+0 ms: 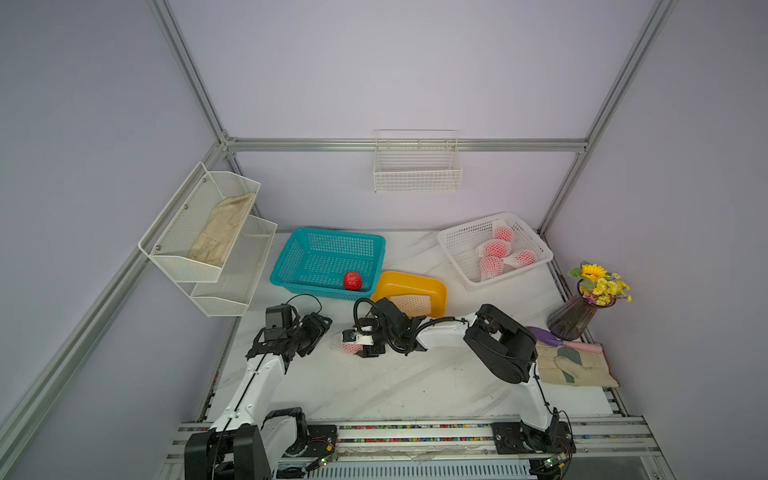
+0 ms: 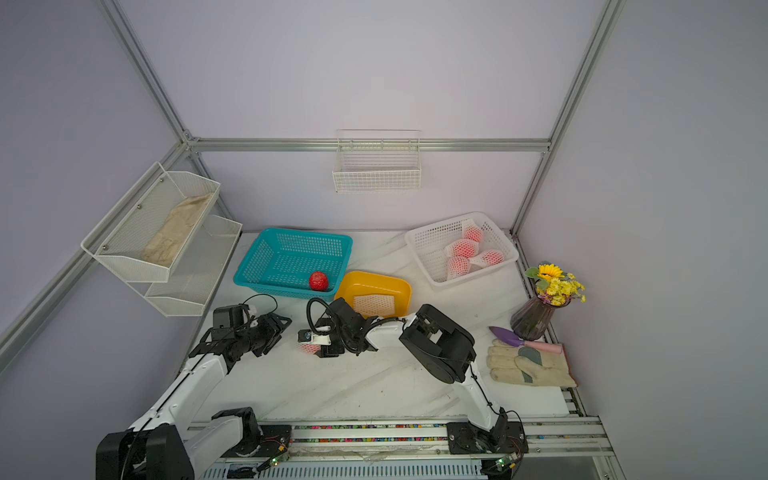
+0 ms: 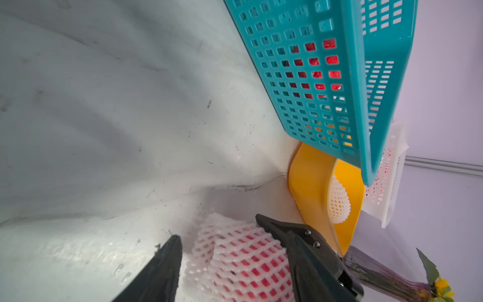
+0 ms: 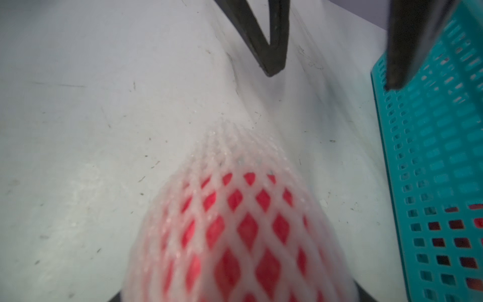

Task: Remove foam nets from apples
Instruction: Remove the foam net from the apple.

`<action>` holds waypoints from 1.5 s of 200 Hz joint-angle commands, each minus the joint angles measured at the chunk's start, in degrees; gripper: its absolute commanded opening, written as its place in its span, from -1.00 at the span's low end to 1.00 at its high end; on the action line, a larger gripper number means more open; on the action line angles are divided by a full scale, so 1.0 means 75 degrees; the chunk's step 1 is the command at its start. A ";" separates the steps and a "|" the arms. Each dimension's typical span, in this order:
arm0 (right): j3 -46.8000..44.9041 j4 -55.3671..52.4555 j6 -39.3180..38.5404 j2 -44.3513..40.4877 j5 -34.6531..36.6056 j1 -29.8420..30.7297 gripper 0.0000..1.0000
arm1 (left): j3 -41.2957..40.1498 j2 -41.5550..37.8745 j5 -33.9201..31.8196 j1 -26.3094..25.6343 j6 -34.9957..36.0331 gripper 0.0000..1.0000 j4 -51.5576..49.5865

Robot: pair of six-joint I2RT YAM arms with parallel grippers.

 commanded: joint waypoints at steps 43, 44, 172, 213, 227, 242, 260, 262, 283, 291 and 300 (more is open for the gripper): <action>-0.1218 0.2394 0.0194 -0.0878 -0.0719 -0.0355 0.35 | -0.0167 0.0106 0.2525 0.0062 0.0395 0.25 0.0705; -0.1225 0.2410 0.0194 -0.0884 -0.0725 -0.0357 0.35 | -0.0166 0.0107 0.2550 0.0058 0.0401 0.25 0.0687; -0.1730 0.3272 0.0416 -0.1230 -0.1569 -0.0508 0.34 | -0.0252 0.0551 0.3197 -0.0263 -0.0008 0.04 0.1316; -0.1703 0.3339 0.0481 -0.1131 -0.1534 -0.0505 0.35 | -0.0354 0.0618 0.3187 -0.0517 -0.0204 -0.32 0.1618; -0.1702 0.3337 0.0490 -0.1079 -0.1520 -0.0502 0.37 | -0.0395 0.0601 0.3195 -0.0547 -0.0292 -0.46 0.1717; -0.1714 0.3342 0.0521 -0.1024 -0.1472 -0.0506 0.41 | -0.0400 0.0571 0.3199 -0.0591 -0.0382 -0.64 0.1790; -0.1749 0.3351 0.0554 -0.0978 -0.1356 -0.0505 0.49 | -0.0392 0.0499 0.3145 -0.0720 -0.0575 -0.86 0.1867; -0.1749 0.3342 0.0547 -0.0973 -0.1330 -0.0510 0.50 | -0.0404 0.0487 0.3131 -0.0738 -0.0600 -0.89 0.1879; -0.1778 0.3316 0.0638 -0.0912 -0.1112 -0.0507 0.60 | -0.0415 0.0363 0.2958 -0.1035 -0.0837 -1.00 0.1940; -0.1792 0.3347 0.0711 -0.0888 -0.0996 -0.0501 0.67 | -0.0438 0.0327 0.2885 -0.1136 -0.0914 -1.00 0.1942; -0.1820 0.3361 0.0796 -0.0887 -0.0913 -0.0511 0.84 | -0.0476 0.0270 0.2815 -0.1224 -0.0988 -1.00 0.1937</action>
